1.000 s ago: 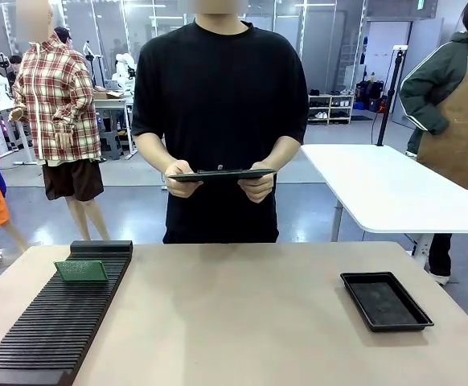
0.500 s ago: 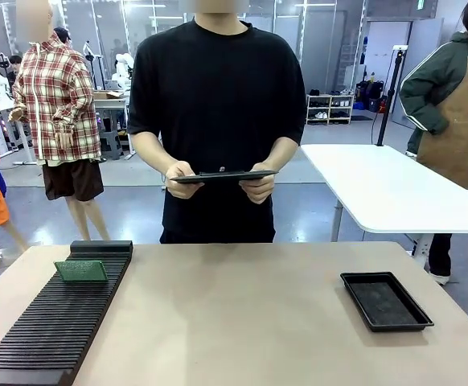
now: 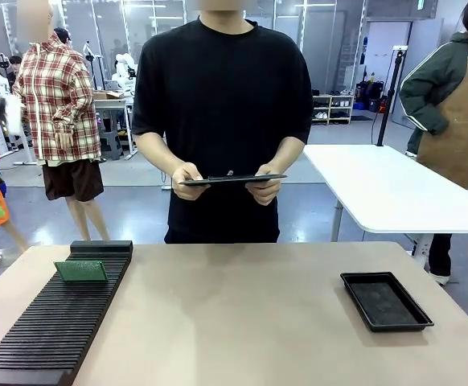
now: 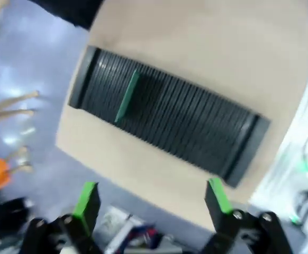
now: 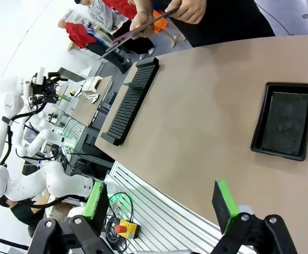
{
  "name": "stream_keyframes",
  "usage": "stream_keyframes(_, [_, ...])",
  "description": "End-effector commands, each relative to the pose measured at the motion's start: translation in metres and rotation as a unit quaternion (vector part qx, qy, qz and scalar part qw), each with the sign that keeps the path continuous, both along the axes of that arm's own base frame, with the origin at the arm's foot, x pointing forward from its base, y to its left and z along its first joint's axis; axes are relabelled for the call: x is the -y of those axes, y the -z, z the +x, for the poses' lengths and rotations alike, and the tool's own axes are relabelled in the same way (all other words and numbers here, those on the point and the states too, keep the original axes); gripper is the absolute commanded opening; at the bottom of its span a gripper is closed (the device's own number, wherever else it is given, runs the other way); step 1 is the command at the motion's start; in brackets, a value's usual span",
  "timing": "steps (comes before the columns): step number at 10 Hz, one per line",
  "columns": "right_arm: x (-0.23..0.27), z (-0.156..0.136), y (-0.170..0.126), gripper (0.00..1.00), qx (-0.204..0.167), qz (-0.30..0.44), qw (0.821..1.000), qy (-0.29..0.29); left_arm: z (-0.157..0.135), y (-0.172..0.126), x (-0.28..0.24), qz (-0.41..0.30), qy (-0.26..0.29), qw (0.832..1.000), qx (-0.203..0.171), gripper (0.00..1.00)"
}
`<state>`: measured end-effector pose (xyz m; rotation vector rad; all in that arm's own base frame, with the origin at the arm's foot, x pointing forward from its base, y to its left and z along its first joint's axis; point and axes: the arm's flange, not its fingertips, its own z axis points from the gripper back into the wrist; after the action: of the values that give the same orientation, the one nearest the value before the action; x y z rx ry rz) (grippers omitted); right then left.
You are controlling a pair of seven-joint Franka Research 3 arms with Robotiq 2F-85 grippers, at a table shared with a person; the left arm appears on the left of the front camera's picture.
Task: Inspect the PCB.
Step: Pick up the Blank PCB and present it to the human.
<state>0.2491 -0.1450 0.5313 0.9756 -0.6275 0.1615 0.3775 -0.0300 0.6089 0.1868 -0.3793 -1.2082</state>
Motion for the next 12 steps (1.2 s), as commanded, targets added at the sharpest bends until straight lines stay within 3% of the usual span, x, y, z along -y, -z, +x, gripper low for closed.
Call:
stream_keyframes(1, [0.001, 0.001, -0.001, 1.00, 0.012, 0.002, 1.000, -0.005, 0.025, 0.012, -0.001, 0.135, 0.097, 0.985, 0.040, 1.00])
stream_keyframes(2, [0.001, 0.001, -0.001, 1.00, 0.012, 0.002, 1.000, -0.005, 0.029, 0.022, 0.002, 0.134, 0.113, 0.984, 0.025, 1.00])
stream_keyframes(4, [0.001, 0.001, -0.001, 1.00, 0.012, 0.002, 1.000, -0.005, 0.028, 0.023, 0.005, 0.086, 0.129, 0.987, 0.031, 1.00])
stream_keyframes(5, [0.001, 0.001, -0.001, 1.00, 0.012, 0.002, 1.000, -0.005, 0.032, 0.029, 0.013, 0.136, 0.110, 0.985, 0.004, 1.00])
stream_keyframes(8, [0.001, 0.001, -0.001, 1.00, 0.012, 0.002, 1.000, -0.005, 0.033, 0.028, 0.011, 0.128, 0.119, 0.985, 0.011, 1.00])
stream_keyframes(9, [0.001, 0.001, -0.001, 1.00, 0.012, 0.002, 1.000, -0.005, 0.047, 0.044, 0.007, 0.116, 0.141, 0.983, -0.012, 1.00])
stream_keyframes(10, [0.001, 0.001, -0.001, 1.00, 0.012, 0.002, 1.000, -0.005, 0.059, 0.061, 0.001, 0.092, 0.161, 0.983, 0.000, 1.00])
stream_keyframes(12, [0.001, 0.001, -0.001, 1.00, 0.012, 0.002, 1.000, -0.005, 0.072, 0.090, -0.007, 0.095, 0.133, 0.986, 0.033, 1.00])
